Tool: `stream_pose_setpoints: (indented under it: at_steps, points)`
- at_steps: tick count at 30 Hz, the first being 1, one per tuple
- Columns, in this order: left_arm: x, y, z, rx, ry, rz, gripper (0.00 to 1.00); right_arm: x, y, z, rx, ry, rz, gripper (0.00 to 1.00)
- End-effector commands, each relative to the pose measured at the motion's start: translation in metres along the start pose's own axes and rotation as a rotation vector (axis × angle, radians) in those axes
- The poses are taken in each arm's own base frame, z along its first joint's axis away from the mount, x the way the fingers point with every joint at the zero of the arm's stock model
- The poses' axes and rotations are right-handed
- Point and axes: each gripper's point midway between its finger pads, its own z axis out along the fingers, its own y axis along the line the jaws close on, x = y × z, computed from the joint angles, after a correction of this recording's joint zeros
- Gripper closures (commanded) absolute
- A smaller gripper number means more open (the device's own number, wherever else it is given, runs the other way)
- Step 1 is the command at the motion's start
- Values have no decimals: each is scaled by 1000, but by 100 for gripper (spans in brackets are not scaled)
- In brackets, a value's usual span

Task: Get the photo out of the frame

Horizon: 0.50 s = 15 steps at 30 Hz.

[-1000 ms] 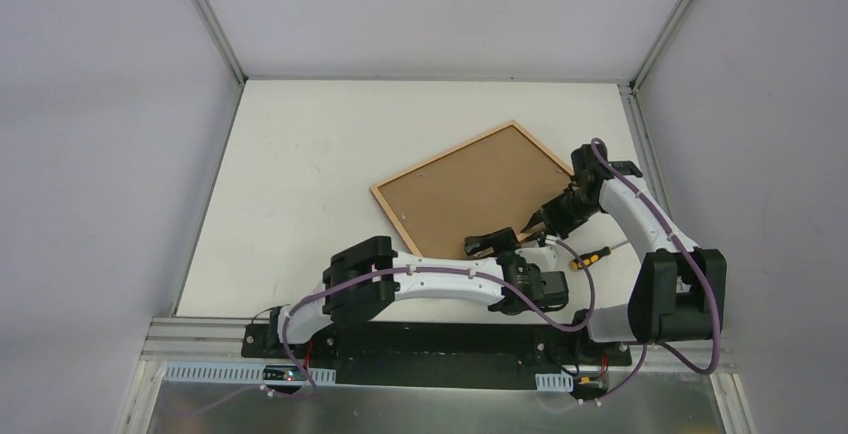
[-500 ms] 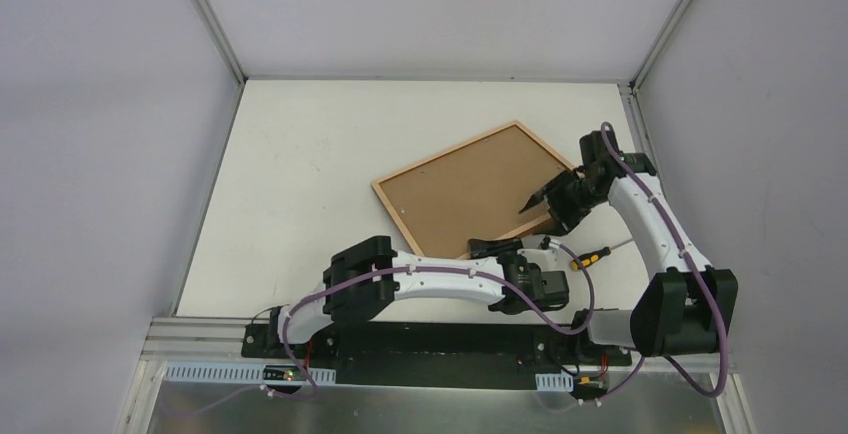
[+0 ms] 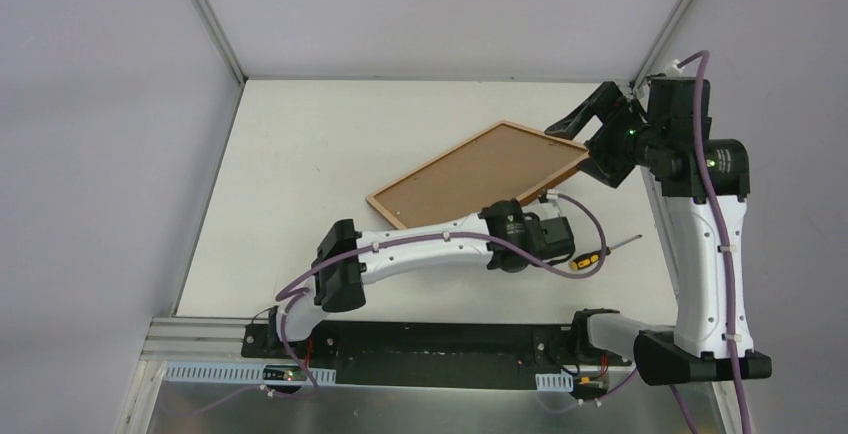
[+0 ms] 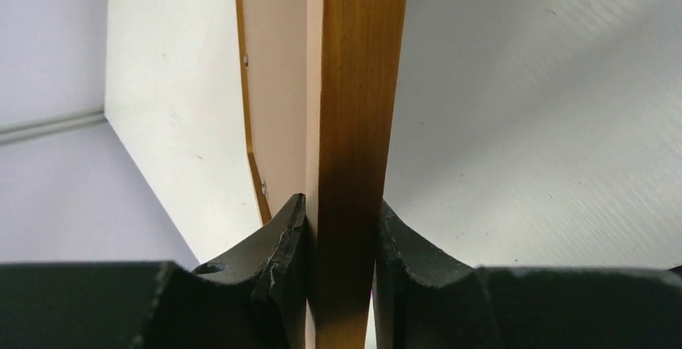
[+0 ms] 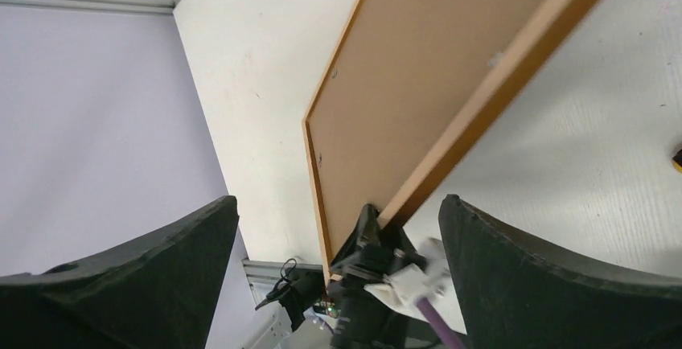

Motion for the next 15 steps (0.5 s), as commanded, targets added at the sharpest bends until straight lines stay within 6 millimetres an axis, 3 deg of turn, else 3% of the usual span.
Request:
stream_pose_setpoints:
  at_steps: [1, 4, 15]
  points:
    - [7, 68, -31, 35, 22, -222, 100, -7, 3, -31, 18, -77, -22, 1]
    - [5, 83, -35, 102, 19, -330, 100, -10, 7, -35, 5, -91, -32, 1]
    - [8, 116, -49, 182, -2, -525, 100, 0, -8, -22, 41, -49, -24, 1]
